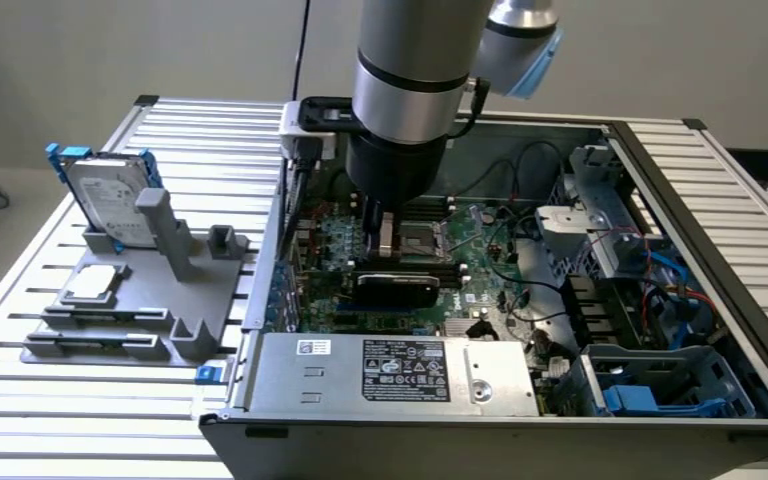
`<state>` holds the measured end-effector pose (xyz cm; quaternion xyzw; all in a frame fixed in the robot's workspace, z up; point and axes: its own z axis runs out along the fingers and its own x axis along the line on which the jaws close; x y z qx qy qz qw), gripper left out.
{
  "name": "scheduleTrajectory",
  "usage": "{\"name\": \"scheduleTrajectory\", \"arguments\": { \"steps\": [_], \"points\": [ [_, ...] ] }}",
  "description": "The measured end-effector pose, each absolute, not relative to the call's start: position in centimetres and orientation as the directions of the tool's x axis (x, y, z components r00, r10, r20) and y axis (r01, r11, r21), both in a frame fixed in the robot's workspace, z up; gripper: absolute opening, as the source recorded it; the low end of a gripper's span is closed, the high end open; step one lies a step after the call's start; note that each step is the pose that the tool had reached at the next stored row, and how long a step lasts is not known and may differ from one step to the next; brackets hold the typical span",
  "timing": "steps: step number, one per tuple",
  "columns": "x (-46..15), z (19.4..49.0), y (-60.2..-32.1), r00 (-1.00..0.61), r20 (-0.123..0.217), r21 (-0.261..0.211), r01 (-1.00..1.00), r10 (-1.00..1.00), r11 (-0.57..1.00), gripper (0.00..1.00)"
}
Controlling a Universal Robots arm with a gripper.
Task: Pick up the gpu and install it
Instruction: 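Press down on the gpu until it lock into place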
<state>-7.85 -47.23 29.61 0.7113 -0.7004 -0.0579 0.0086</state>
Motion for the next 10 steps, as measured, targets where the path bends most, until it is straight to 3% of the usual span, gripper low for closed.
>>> {"name": "scheduleTrajectory", "arguments": {
  "steps": [10],
  "points": [
    [-8.27, 28.96, -47.06, 0.015, -0.07, 0.091, -0.996, -0.997, -0.021, 0.11]
  ]
}}
